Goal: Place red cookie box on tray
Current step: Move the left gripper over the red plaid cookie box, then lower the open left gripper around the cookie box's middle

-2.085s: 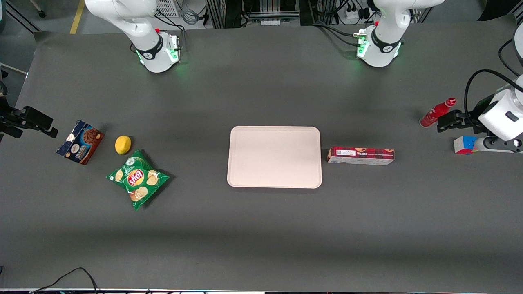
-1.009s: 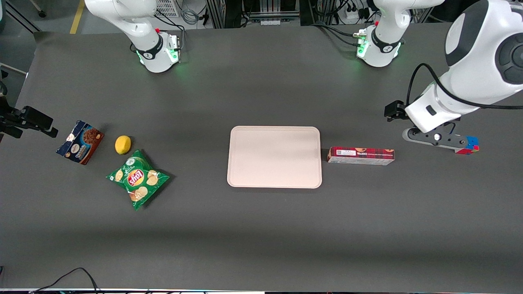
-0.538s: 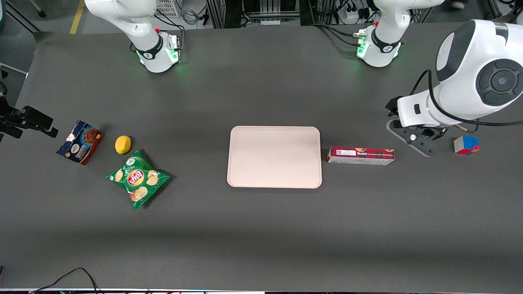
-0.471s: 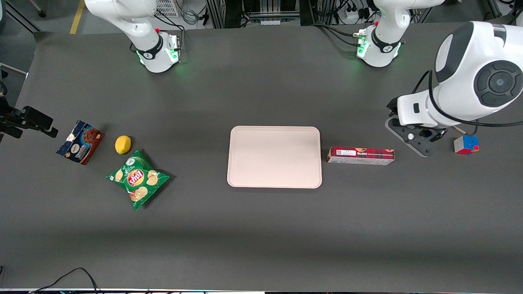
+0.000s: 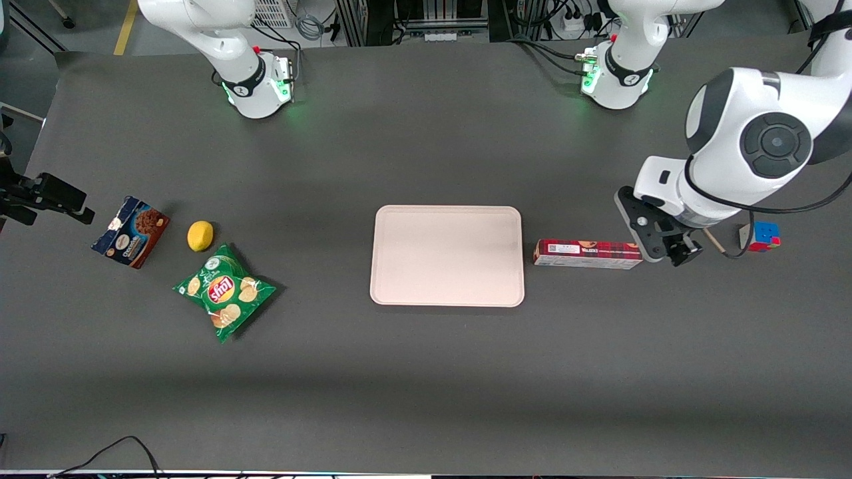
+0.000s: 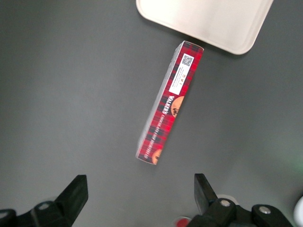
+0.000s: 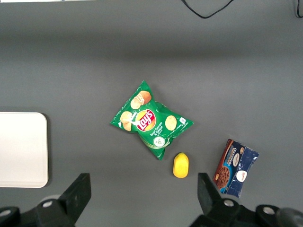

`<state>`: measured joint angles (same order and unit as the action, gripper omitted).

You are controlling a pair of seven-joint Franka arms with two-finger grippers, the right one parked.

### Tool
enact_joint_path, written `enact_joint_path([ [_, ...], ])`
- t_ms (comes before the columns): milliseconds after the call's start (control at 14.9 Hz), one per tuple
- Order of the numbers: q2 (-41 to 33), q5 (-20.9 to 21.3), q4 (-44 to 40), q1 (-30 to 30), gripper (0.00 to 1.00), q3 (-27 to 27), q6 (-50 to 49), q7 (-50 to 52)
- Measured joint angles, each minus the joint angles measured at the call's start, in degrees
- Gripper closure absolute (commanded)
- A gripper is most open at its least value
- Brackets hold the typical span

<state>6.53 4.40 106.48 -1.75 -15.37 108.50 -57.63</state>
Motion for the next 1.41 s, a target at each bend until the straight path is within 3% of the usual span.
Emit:
enact_joint_path([
  [336,-0.43,-0.62,4.76,-0.11,0.00,0.07,7.54,-14.30],
  [1413,2.74,-3.33,23.16,-0.09,0.00,-0.14,32.65,-16.70],
])
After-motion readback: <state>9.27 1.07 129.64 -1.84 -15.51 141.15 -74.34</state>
